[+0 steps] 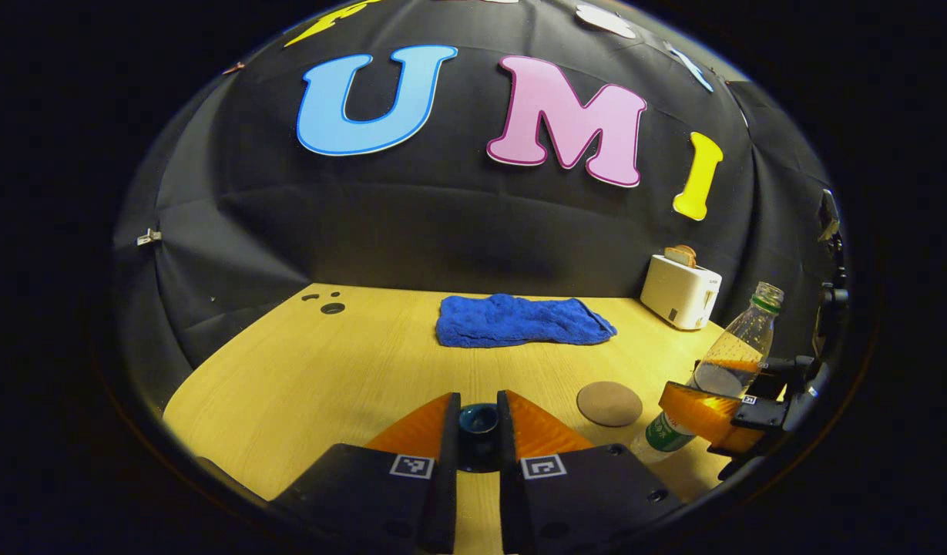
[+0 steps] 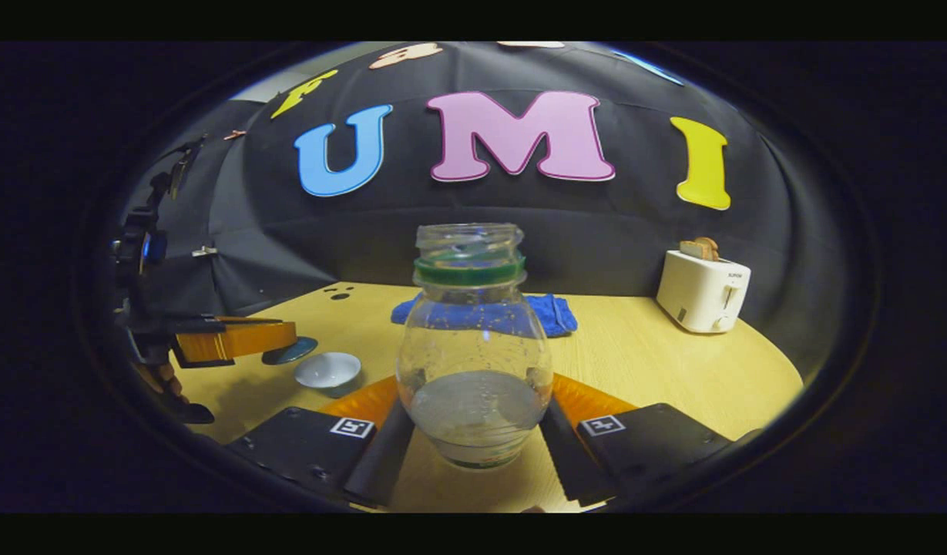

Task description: Open the teacup lid with one hand, grasp the water bottle and pour water into the teacup with the other hand; after pouring, place the water bottle on the coaster and then close the teacup lid.

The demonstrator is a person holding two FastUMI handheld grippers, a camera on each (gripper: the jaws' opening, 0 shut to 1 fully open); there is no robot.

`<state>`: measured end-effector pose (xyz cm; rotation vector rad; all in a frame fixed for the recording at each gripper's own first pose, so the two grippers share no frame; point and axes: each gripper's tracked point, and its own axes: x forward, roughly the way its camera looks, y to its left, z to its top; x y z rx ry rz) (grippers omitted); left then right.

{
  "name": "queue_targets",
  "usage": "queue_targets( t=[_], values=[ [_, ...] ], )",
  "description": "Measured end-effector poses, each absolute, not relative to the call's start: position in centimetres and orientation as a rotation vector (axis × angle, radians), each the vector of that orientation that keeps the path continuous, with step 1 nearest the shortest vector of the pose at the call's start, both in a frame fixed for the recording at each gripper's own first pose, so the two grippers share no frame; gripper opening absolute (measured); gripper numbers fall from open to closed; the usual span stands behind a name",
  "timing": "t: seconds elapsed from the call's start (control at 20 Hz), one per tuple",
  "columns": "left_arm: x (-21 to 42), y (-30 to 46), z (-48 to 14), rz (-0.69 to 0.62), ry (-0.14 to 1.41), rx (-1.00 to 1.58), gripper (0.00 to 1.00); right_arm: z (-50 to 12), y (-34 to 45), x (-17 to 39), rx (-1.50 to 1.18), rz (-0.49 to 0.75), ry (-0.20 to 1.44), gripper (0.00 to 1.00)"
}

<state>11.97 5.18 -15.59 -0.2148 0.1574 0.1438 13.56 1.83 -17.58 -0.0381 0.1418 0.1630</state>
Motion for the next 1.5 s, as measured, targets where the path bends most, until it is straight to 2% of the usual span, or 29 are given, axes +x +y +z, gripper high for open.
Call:
queue_targets(
  t=[0.05, 0.1, 0.25, 0.6, 0.65, 0.75, 0.8, 0.85, 0.9, 1.05, 1.1, 1.2, 1.3, 1.35, 1.5],
  values=[
    [11.8, 5.4, -15.5, 0.148, 0.155, -0.213, 0.27, -17.6, 1.8, 13.5, -0.051, 0.16, 0.151, 0.84],
    [11.7, 5.5, -15.5, 0.15, 0.153, -0.212, 0.27, -17.6, 2.0, 13.6, -0.067, 0.169, 0.156, 0.79],
    [11.1, 5.8, -15.1, 0.154, 0.144, -0.213, 0.27, -17.4, 2.4, 13.2, -0.189, 0.203, 0.161, 0.75],
    [9.0, 8.3, -12.7, 0.215, 0.076, -0.276, 0.27, -14.0, 1.8, 14.8, -0.488, 0.175, 0.107, 0.75],
    [8.6, 8.9, -12.5, 0.223, 0.068, -0.284, 0.31, -13.8, 1.9, 15.2, -0.513, 0.174, 0.104, 0.75],
    [7.9, 10.2, -12.4, 0.239, 0.061, -0.291, 0.27, -13.5, 2.2, 16.2, -0.564, 0.161, 0.103, 0.75],
    [7.4, 10.8, -12.4, 0.246, 0.057, -0.29, 0.31, -13.5, 2.3, 16.7, -0.596, 0.149, 0.106, 0.75],
    [7.0, 11.5, -12.4, 0.252, 0.055, -0.289, 0.27, -13.5, 2.4, 17.2, -0.632, 0.138, 0.108, 0.75],
    [6.6, 12.2, -12.6, 0.258, 0.057, -0.288, 0.3, -13.7, 2.6, 17.7, -0.669, 0.131, 0.111, 0.75],
    [5.5, 14.1, -13.1, 0.268, 0.061, -0.291, 0.23, -15.0, 3.8, 18.9, -0.776, 0.13, 0.121, 0.75],
    [5.3, 14.7, -13.4, 0.269, 0.063, -0.294, 0.23, -15.4, 4.2, 19.3, -0.811, 0.133, 0.121, 0.75],
    [5.0, 15.7, -13.9, 0.268, 0.067, -0.286, 0.3, -15.9, 4.9, 19.8, -0.901, 0.133, 0.099, 0.75],
    [4.9, 16.3, -14.5, 0.259, 0.077, -0.276, 0.27, -15.8, 5.4, 20.4, -0.994, 0.122, 0.058, 0.78],
    [5.1, 16.7, -14.7, 0.257, 0.078, -0.274, 0.27, -16.2, 5.6, 20.7, -1.031, 0.12, 0.051, 0.75],
    [5.5, 17.2, -15.2, 0.237, 0.078, -0.279, 0.25, -17.4, 6.0, 21.5, -1.102, 0.128, 0.061, 0.75]
  ],
)
